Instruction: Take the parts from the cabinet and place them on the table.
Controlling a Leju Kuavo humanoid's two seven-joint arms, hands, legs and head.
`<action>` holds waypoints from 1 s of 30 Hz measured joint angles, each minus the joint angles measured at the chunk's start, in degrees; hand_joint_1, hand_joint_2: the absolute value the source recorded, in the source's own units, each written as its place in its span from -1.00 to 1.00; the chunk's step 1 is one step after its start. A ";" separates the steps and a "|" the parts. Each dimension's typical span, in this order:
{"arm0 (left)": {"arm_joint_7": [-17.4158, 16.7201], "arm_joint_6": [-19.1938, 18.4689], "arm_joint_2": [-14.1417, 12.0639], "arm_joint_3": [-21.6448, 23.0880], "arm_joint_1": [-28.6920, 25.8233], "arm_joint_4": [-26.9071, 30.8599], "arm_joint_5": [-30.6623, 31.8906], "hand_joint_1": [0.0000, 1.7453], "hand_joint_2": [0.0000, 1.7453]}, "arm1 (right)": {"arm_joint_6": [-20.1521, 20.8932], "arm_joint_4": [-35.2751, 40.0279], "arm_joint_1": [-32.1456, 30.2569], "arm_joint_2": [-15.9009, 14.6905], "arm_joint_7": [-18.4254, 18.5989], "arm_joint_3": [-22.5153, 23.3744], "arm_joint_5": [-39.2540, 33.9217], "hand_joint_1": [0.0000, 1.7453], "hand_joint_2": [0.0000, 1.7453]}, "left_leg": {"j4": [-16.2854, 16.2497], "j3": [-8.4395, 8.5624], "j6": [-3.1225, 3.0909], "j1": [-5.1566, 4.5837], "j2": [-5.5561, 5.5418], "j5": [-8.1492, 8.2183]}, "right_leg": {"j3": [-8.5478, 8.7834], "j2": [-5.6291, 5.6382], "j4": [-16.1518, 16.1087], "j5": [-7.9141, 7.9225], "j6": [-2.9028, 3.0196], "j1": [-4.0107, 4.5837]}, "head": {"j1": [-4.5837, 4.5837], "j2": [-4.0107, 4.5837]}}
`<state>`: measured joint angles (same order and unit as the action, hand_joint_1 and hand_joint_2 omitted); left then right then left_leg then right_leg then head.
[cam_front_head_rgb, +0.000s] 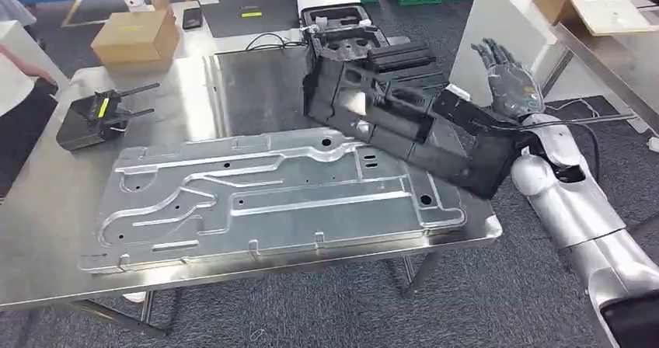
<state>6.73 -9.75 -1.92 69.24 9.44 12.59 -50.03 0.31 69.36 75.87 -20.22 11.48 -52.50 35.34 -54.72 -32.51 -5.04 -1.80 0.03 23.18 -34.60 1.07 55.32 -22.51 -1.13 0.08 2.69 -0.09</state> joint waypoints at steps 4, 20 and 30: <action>0.02 -0.41 0.04 0.07 -0.42 0.00 0.02 -1.00 -1.00 | 0.02 4.17 -0.13 -0.87 0.09 0.57 -0.02 -1.00 -1.00 | 1.56 1.06 0.54 0.92 0.24 -0.88 | -1.35 -0.18 3.84 -3.05 -1.04 0.11 | -0.04 0.00; 1.01 -1.02 0.02 0.13 -1.23 -0.09 0.52 -1.00 -1.00 | -2.32 24.44 -8.85 -3.23 -1.50 6.17 -17.27 -1.00 -1.00 | -7.52 -2.21 3.96 2.31 0.08 5.36 | 1.06 -0.48 0.38 -1.09 -0.91 -2.09 | 0.13 0.00; 2.03 -1.02 0.02 -0.61 -2.31 -0.13 -1.62 -1.00 -1.00 | -6.45 42.04 -25.27 -9.48 2.56 16.19 -25.30 -1.00 -1.00 | 0.10 1.30 2.87 1.75 -0.24 1.19 | 2.12 0.01 -0.19 -1.47 -1.53 -1.59 | 0.15 0.00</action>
<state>8.76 -10.78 -1.90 68.63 7.14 12.46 -51.65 -6.14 111.40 50.61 -29.70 14.03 -36.31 10.04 -54.62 -31.21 -2.17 -0.05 -0.21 24.36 -32.48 1.08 55.13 -23.98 -2.66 -1.51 2.84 -0.09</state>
